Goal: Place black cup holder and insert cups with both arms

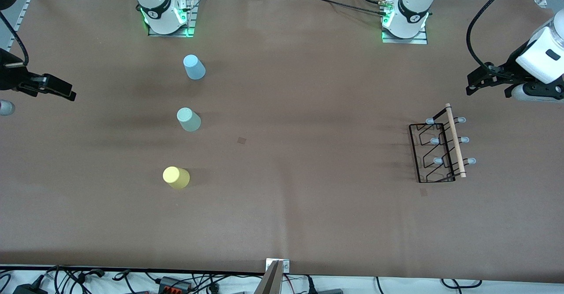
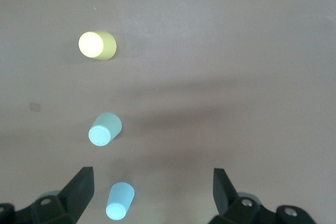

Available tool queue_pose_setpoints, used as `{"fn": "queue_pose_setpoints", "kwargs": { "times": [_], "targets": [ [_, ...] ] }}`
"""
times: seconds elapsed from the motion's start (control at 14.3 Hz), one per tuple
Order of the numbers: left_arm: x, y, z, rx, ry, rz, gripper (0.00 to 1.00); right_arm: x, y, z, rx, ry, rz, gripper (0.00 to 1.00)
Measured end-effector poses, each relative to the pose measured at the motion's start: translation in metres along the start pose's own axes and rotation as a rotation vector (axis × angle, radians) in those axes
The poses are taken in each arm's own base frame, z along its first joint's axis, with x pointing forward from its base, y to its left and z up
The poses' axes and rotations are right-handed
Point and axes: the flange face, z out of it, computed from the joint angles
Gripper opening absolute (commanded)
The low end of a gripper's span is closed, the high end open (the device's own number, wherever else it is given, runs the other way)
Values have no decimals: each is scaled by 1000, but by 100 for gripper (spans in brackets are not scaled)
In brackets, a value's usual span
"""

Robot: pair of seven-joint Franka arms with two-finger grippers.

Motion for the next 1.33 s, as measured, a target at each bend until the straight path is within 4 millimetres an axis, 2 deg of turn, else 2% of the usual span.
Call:
{"fn": "queue_pose_setpoints", "kwargs": {
  "times": [0.28, 0.56, 0.77, 0.91, 1.12, 1.33],
  "targets": [
    [0, -2, 4, 0, -16, -4, 100, 2, -13, 29, -7, -106, -84, 100],
    [14, -9, 39, -4, -85, -15, 100, 0, -25, 54, -12, -141, -110, 100],
    [35, -14, 68, -8, -127, -22, 100, -1, -26, 69, -11, -111, -112, 100],
    [47, -21, 82, -11, -144, -31, 100, -5, -26, 72, -12, -113, -113, 100],
    [52, -37, 107, 3, -188, -51, 100, -7, -25, 69, -12, -108, -112, 100],
    [59, -56, 138, 13, -141, -75, 100, -8, -25, 68, -12, -106, -112, 100]
  ]
}}
